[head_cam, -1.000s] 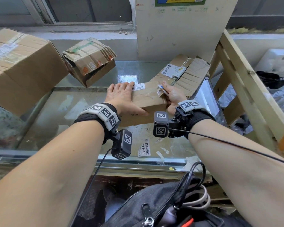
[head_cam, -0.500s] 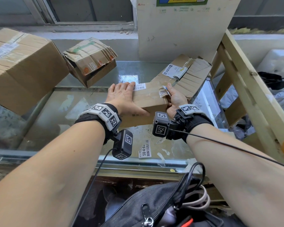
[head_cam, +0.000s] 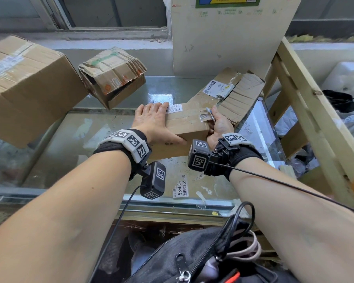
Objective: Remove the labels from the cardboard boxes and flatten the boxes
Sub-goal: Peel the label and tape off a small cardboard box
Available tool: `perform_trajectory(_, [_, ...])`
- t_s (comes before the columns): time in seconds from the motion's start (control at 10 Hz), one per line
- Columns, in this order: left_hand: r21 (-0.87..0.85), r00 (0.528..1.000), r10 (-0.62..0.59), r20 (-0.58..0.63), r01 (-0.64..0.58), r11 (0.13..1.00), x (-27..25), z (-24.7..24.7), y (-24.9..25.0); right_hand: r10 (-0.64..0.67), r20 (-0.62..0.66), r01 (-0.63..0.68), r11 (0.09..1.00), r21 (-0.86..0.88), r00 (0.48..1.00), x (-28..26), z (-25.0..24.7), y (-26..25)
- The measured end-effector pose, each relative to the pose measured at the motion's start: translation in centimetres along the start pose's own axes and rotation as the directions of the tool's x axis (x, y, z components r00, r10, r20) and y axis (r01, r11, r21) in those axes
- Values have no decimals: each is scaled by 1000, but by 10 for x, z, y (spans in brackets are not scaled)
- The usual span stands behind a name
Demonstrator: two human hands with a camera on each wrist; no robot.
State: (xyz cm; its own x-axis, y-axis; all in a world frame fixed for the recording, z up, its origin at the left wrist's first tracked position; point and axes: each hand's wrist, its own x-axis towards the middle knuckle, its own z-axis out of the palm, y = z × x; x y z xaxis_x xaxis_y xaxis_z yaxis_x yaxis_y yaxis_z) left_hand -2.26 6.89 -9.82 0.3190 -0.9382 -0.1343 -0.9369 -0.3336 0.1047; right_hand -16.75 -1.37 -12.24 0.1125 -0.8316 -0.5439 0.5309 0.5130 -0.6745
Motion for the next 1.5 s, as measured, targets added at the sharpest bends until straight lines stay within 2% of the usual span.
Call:
perform_trajectory(0.3, [-3, 1000, 4, 3, -4, 1000, 0, 1, -1, 72, 19, -73, 994, 81, 997, 6, -4, 3])
perform_trajectory(0.6, [-1, 1000, 3, 5, -3, 1000, 0, 1, -1, 67, -19, -63, 988, 140, 998, 7, -3, 2])
perform_trajectory(0.9, [-11, 1000, 8, 13, -8, 1000, 0, 0, -2, 102, 17, -104, 982, 160, 995, 13, -7, 3])
perform_trajectory(1.1, [-18, 1000, 9, 1, -9, 1000, -1, 1, -2, 115, -29, -106, 973, 204, 993, 7, -7, 1])
perform_trajectory(1.2, [-20, 1000, 12, -1, -12, 1000, -2, 0, -1, 136, -21, -123, 947, 298, 991, 4, -6, -1])
perform_trajectory(1.4, [-12, 1000, 6, 5, -6, 1000, -2, 0, -1, 172, -26, -155, 934, 323, 985, 5, -10, -2])
perform_trajectory(1.5, [-12, 1000, 6, 0, -6, 1000, -2, 0, -1, 185, 15, -176, 909, 378, 983, 1, -11, -5])
